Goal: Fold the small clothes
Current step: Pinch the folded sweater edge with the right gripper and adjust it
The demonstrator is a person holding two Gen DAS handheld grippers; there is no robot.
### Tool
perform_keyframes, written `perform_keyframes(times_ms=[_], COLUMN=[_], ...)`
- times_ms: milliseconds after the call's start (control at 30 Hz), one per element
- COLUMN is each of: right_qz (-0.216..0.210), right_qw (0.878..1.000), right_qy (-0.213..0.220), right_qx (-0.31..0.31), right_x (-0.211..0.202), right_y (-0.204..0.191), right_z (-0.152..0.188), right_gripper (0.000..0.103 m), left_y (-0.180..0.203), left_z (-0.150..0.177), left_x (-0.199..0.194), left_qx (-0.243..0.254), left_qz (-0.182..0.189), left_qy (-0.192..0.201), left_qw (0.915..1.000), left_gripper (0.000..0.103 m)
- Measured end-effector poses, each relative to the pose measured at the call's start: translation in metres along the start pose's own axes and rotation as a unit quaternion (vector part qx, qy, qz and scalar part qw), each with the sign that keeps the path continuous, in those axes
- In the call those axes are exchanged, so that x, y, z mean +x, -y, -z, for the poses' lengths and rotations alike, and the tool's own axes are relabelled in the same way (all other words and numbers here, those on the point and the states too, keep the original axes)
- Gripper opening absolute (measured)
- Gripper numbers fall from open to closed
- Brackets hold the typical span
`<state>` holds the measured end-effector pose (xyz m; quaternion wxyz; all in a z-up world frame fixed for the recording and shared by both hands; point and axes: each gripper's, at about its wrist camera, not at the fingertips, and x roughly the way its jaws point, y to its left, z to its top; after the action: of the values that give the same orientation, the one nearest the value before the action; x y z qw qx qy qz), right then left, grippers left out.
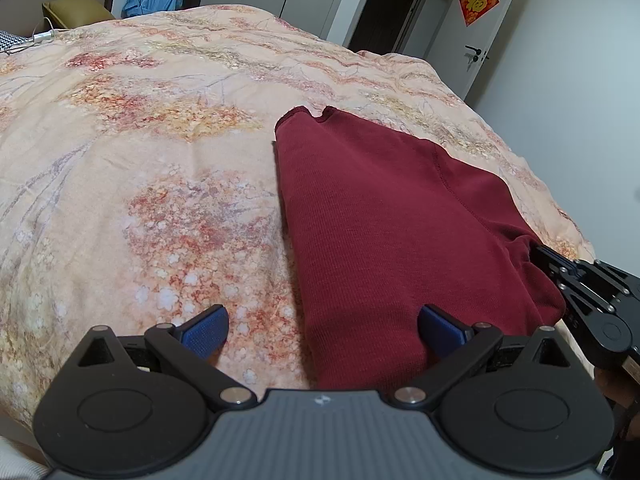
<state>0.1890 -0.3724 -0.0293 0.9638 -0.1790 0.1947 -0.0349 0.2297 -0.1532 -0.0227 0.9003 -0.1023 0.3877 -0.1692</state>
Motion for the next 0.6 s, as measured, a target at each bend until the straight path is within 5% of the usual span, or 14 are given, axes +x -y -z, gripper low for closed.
perform_keyframes(times_ms=[233, 600], right_qz=[0.013, 0.02], right_qw=[0.999, 1.0], right_qy=[0.011, -0.004], right_qx=[-0.027, 0.016], right_x=[-0.023, -0.031], right_y=[-0.006, -0.008], right_z=[0.014, 0.025], right_gripper=[0.001, 0.004], left_y=[-0.003, -0.006], left_z=[-0.001, 0.004], left_x=[0.0, -0.003], left_qx=[-0.002, 0.003], left_qz=[0.004, 0.009], left_qy=[-0.004, -0.01], left_qw=[1.0, 0.9999], left_gripper=[0.103, 0.103])
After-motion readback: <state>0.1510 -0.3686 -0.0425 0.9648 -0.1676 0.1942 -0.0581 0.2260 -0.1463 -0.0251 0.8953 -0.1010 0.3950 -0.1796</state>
